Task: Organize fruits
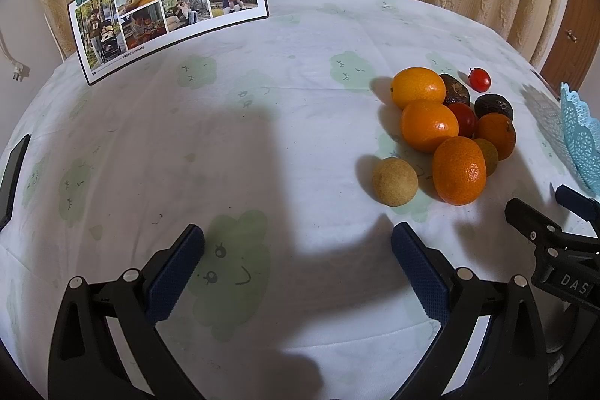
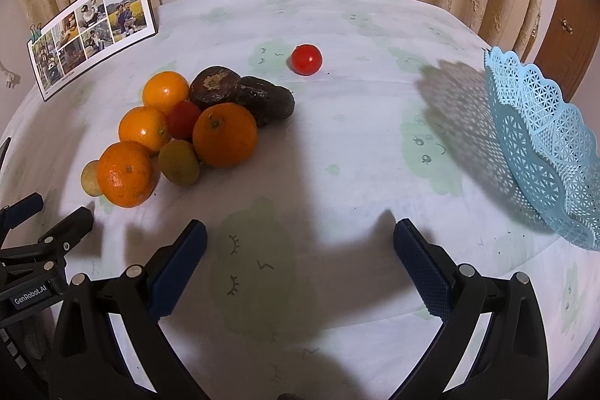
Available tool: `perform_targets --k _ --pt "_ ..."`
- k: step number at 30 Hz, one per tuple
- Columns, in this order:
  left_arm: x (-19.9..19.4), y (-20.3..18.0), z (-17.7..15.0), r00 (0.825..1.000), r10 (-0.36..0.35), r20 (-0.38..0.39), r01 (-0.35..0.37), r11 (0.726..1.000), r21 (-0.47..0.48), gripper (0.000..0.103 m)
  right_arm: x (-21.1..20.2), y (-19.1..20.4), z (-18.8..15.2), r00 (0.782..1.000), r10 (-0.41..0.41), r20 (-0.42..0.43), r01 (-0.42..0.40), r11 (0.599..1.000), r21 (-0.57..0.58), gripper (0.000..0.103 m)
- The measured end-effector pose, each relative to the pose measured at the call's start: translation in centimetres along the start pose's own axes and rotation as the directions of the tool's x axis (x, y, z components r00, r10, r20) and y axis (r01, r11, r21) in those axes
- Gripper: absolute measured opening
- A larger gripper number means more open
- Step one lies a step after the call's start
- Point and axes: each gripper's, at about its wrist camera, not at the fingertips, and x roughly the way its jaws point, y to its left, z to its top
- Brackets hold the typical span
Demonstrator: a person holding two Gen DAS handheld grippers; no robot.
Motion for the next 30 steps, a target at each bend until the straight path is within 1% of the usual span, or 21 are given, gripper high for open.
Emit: perform_targets --k 12,14,22,26,28,30 --pt "0.0 0.1 0.1 1.0 -0.014 0.009 0.014 1.0 -0.005 0.098 -0.1 -0.1 0.0 1.0 -0.003 0.002 0.003 1.0 0.001 0.101" --pt "-0.2 0.1 0.1 1.0 -0.021 0.016 0.021 1.0 -0.002 0.098 -0.5 -0.2 -0.1 1.0 0.013 0.02 -0.013 1.0 0.003 0.101" --pt "-0.9 0.0 0.3 0.998 -0.003 0.058 0.002 1.0 0.024 0.098 -2.5 -0.5 0.0 0.992 0.058 0.113 -0.06 0.998 0.015 0.101" --pt "-1.4 0.8 0.6 0.997 0.009 0.079 -0.009 1.0 0.012 0.098 -2.8 -0.8 -0.2 0.988 0.079 0.131 -0.084 0.996 0.035 0.101" --pt "-2.1 1.7 0.7 0.994 0.01 0.112 -0.01 1.0 -0.002 0.098 -2.8 -1.2 -0.3 0.988 0.088 0.131 -0.095 0.994 0.049 0.101" --pt "-2.6 2.3 0.5 0.989 0.012 0.145 -0.013 1.0 0.007 0.098 -2.8 -1.6 -0.5 0.987 0.091 0.133 -0.1 0.993 0.063 0.101"
